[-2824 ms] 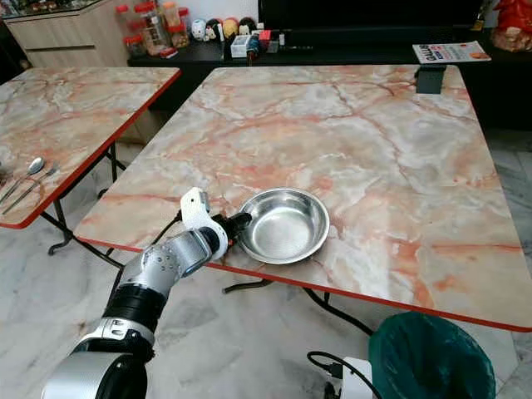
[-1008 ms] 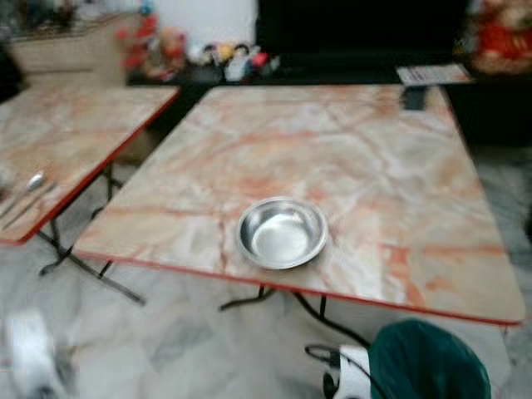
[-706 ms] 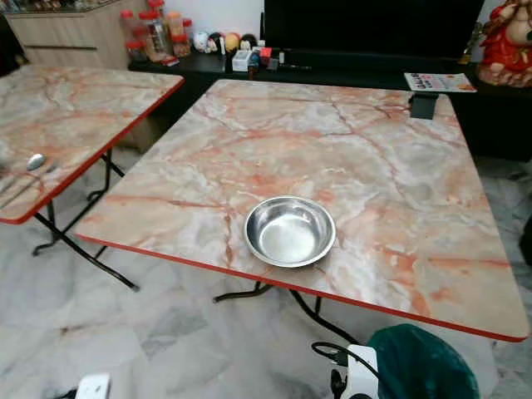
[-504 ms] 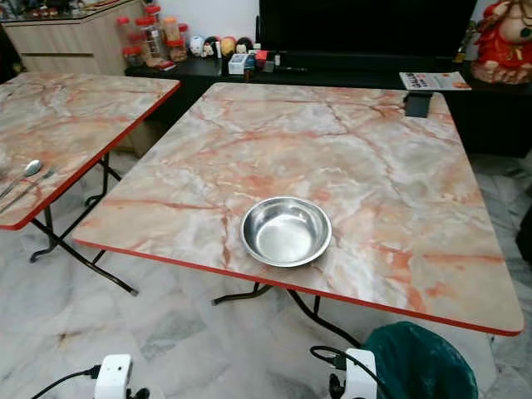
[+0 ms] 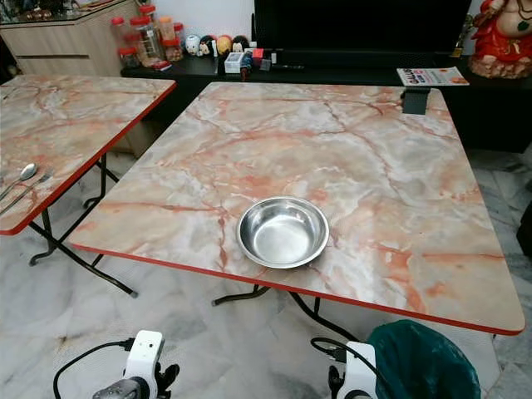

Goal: Setting the table

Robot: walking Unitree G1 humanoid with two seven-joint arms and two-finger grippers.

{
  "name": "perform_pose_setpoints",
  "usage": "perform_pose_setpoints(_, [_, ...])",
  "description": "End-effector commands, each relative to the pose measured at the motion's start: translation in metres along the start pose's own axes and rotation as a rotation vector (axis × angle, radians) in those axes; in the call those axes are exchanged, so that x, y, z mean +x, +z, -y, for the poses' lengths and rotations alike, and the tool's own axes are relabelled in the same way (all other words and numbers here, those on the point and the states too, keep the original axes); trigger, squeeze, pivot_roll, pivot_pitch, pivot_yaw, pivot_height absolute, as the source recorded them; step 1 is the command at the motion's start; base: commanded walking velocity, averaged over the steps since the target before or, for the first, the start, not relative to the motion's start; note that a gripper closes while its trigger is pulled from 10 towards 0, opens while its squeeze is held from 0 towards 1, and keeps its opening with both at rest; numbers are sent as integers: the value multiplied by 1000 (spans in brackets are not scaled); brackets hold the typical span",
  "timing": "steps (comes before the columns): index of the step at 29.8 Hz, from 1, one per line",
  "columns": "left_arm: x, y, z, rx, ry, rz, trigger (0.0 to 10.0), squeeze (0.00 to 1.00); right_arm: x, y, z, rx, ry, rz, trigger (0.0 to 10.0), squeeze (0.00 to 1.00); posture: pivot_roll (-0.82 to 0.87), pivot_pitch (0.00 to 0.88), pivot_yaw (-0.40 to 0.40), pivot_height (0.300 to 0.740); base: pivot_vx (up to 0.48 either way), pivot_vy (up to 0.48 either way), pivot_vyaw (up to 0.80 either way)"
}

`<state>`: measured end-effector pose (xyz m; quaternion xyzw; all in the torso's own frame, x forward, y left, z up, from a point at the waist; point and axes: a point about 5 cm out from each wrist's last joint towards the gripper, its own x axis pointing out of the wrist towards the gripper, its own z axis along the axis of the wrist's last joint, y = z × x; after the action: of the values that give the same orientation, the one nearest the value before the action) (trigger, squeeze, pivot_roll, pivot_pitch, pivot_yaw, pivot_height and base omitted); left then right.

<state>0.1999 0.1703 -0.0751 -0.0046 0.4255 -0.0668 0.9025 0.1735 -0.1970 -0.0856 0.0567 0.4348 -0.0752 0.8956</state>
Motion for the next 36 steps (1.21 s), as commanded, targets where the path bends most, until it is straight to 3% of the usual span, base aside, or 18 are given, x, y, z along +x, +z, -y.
perform_pose_setpoints(1, [-1, -5, -4, -7, 11, -19, 10000, 0, 0, -1, -1, 11, -4, 0, 10000, 0, -35, 0, 84, 740, 0, 0, 0])
perform_pose_setpoints(6, [-6, -19, -11, -22, 44, -58, 10000, 0, 0, -2, -1, 12, -6, -2, 10000, 0, -28, 1, 83, 740, 0, 313, 0])
perform_pose_setpoints(11, [-7, -21, -13, -39, 54, -61, 10000, 0, 0, -1, -1, 19, -4, -2, 10000, 0, -23, 13, 86, 740, 0, 394, 0])
perform_pose_setpoints(36, [-5, -7, -17, -14, 51, -35, 10000, 0, 0, -2, -7, 62, -5, 4, 10000, 0, -22, 21, 117, 740, 0, 459, 0])
